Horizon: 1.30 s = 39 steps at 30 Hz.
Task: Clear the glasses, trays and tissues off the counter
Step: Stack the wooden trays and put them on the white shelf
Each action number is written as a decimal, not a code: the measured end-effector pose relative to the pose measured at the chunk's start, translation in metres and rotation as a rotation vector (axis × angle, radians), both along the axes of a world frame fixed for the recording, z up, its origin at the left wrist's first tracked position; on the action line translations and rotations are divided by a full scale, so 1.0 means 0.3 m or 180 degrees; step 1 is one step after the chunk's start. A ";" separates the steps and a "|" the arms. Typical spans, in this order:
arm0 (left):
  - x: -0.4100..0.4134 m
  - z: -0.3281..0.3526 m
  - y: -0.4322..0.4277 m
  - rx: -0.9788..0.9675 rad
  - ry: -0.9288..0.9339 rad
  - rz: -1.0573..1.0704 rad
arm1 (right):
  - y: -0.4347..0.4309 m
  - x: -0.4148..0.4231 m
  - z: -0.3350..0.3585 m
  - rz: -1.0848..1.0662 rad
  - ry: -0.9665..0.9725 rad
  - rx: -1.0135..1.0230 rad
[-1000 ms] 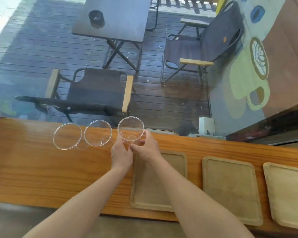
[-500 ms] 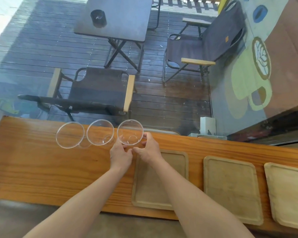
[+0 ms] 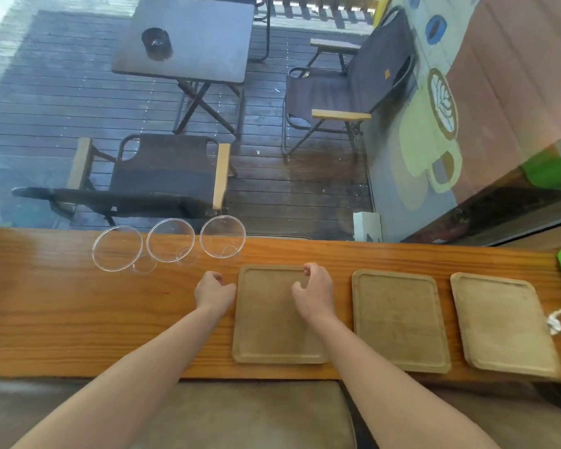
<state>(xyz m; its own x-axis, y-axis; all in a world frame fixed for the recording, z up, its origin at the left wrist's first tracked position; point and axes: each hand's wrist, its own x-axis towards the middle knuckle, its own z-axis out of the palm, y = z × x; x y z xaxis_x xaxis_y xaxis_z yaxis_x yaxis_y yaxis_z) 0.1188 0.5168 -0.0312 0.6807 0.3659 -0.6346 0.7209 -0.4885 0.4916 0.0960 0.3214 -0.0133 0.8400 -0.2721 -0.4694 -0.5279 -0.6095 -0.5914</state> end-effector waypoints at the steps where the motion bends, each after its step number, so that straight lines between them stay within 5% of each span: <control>1: -0.009 0.008 -0.008 0.0022 0.0132 -0.0063 | -0.022 -0.030 0.003 -0.0095 0.0127 -0.0087; 5: -0.061 0.015 -0.050 0.0141 0.0450 -0.0389 | -0.051 -0.129 0.001 -0.0299 0.0687 -0.0341; 13: -0.106 0.021 -0.112 0.0177 0.0539 -0.0541 | -0.088 -0.148 -0.012 -0.0781 0.1262 0.0181; 24: -0.089 0.145 -0.239 -0.0497 0.0108 -0.0134 | -0.322 -0.111 0.067 -0.1110 0.0784 0.0549; 32: -0.098 0.181 -0.641 -0.1007 0.0032 -0.0655 | -0.746 -0.178 0.113 -0.1571 0.0549 0.0298; 39: -0.187 0.100 -0.840 -0.0443 -0.0014 -0.0879 | -0.897 -0.283 0.025 -0.1726 0.0769 0.0155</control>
